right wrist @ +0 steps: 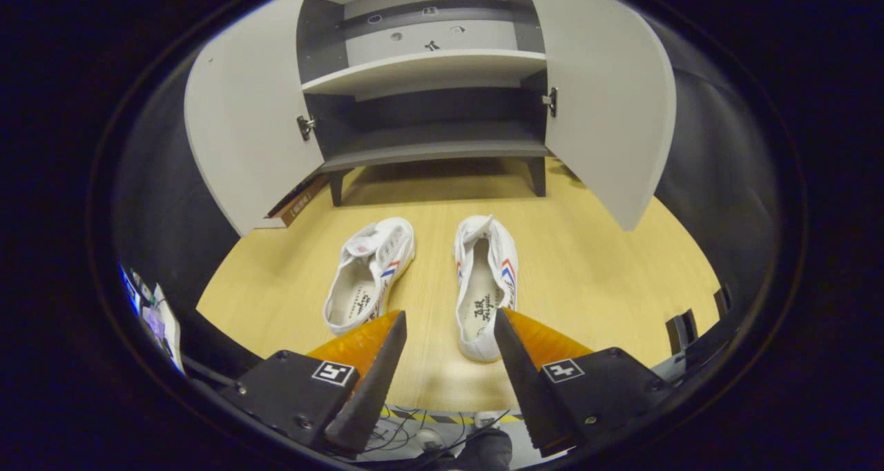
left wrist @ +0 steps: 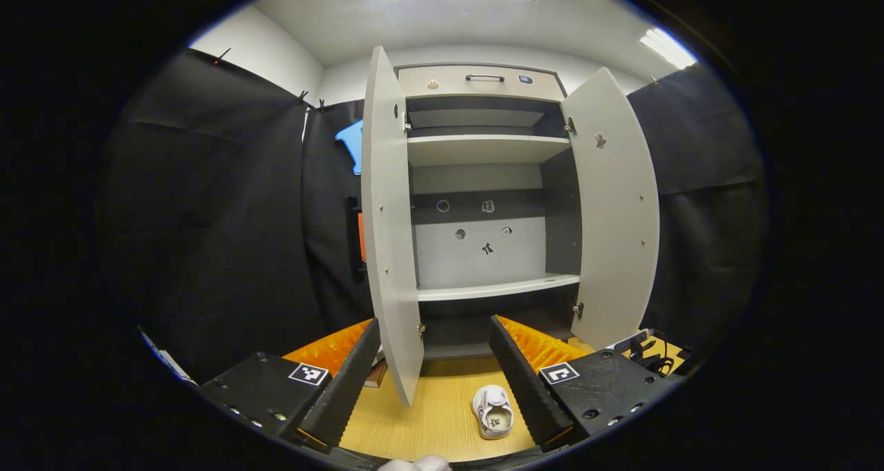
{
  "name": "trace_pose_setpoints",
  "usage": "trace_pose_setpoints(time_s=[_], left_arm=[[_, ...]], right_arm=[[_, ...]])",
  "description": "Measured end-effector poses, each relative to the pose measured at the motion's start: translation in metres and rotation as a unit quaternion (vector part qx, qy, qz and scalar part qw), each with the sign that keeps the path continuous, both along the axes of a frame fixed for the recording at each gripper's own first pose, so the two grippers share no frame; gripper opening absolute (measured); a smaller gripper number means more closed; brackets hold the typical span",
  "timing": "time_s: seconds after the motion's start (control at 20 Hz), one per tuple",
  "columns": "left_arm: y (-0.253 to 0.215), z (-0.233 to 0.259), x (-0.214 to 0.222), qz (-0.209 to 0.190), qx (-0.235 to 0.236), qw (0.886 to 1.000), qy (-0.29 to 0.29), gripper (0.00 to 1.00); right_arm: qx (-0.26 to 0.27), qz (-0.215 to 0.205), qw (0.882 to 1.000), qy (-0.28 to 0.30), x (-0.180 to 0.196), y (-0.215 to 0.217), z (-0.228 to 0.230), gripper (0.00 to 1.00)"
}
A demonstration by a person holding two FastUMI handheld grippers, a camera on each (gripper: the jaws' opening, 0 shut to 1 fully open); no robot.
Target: Grab one shoe with the right hand and put it into the shoe cabinet, grab the other shoe with the left hand and put it into the shoe cabinet; then close the right door with the right hand and the left door with the left hand.
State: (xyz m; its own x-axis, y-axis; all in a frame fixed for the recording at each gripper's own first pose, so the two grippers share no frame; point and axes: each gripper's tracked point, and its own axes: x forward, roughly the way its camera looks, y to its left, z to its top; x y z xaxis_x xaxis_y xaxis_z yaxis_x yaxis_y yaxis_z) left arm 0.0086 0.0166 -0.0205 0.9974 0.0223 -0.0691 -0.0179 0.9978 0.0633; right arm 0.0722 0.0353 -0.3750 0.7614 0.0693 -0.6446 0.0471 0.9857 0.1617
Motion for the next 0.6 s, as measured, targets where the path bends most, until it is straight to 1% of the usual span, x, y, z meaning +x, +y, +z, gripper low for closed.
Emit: trace_pose_setpoints(time_s=[0.1, 0.25, 0.35, 0.4, 0.45, 0.5, 0.6], left_arm=[[0.003, 0.002, 0.003, 0.008, 0.003, 1.000, -0.001, 0.95], [0.007, 0.001, 0.007, 0.021, 0.010, 1.000, 0.002, 0.96], [0.010, 0.000, 0.010, 0.030, 0.016, 0.999, 0.003, 0.96], [0.010, -0.001, 0.012, 0.035, 0.017, 0.999, 0.005, 0.96], [0.012, -0.003, 0.015, 0.039, 0.019, 0.999, 0.008, 0.96], [0.012, -0.004, 0.016, 0.042, 0.020, 0.999, 0.011, 0.96], [0.013, -0.009, 0.021, 0.047, 0.023, 0.998, 0.018, 0.96]], right_arm=[[-0.006, 0.000, 1.000, 0.006, 0.020, -0.003, -0.013, 0.83], [0.013, -0.003, 1.000, 0.027, 0.044, 0.001, -0.031, 0.80], [0.013, -0.005, 0.999, 0.036, 0.063, -0.001, -0.045, 0.78], [0.014, -0.007, 0.999, 0.037, 0.074, 0.000, -0.050, 0.76], [0.012, -0.009, 0.999, 0.038, 0.083, 0.000, -0.055, 0.67], [0.009, -0.012, 0.999, 0.038, 0.091, -0.001, -0.061, 0.72], [0.008, -0.017, 0.999, 0.037, 0.107, -0.003, -0.067, 0.69]])
